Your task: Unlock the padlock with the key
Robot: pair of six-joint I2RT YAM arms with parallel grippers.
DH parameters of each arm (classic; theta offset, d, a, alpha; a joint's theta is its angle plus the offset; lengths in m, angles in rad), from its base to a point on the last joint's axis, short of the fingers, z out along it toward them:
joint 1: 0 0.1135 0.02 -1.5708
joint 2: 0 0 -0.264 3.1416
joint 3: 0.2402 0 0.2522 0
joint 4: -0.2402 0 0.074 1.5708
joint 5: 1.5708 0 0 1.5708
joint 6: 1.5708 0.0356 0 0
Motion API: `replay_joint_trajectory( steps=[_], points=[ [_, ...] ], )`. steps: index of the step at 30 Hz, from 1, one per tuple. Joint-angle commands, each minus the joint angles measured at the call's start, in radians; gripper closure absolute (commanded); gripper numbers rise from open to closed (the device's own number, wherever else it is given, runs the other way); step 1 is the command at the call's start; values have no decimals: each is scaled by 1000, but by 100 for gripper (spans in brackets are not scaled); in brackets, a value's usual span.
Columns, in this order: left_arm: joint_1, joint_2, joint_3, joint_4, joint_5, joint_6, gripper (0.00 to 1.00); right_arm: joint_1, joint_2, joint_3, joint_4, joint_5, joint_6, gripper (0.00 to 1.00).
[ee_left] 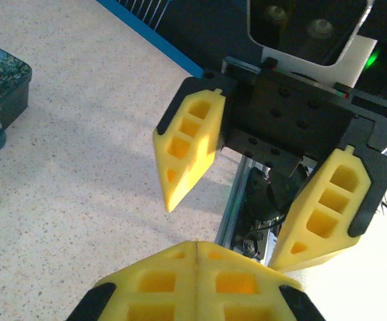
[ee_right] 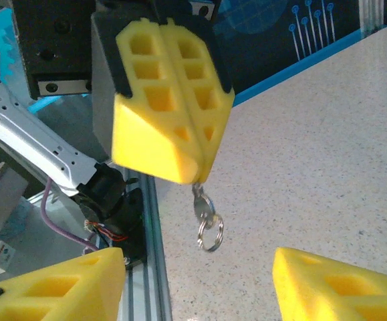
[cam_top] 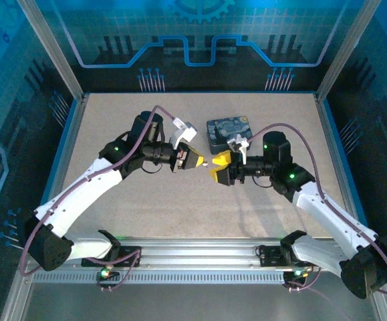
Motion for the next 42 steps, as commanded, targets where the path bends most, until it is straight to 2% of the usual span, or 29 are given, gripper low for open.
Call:
replay_joint_trajectory(
  steps=[1, 11, 14, 19, 25, 42],
  points=[
    [7, 8, 30, -27, 49, 34, 100, 19, 23, 48, 26, -48, 6, 43],
    [7, 7, 14, 3, 52, 22, 100, 35, 68, 53, 54, -51, 34, 60],
    [7, 5, 12, 2, 50, 23, 100, 37, 78, 53, 52, -54, 36, 68],
    [7, 4, 13, -3, 47, 27, 100, 38, 87, 88, 51, -56, 36, 74],
    [7, 2, 14, -6, 46, 32, 100, 39, 90, 105, 44, -63, 33, 79],
    [9, -2, 10, 1, 32, 35, 100, 41, 84, 79, -32, -73, -10, 77]
  ],
)
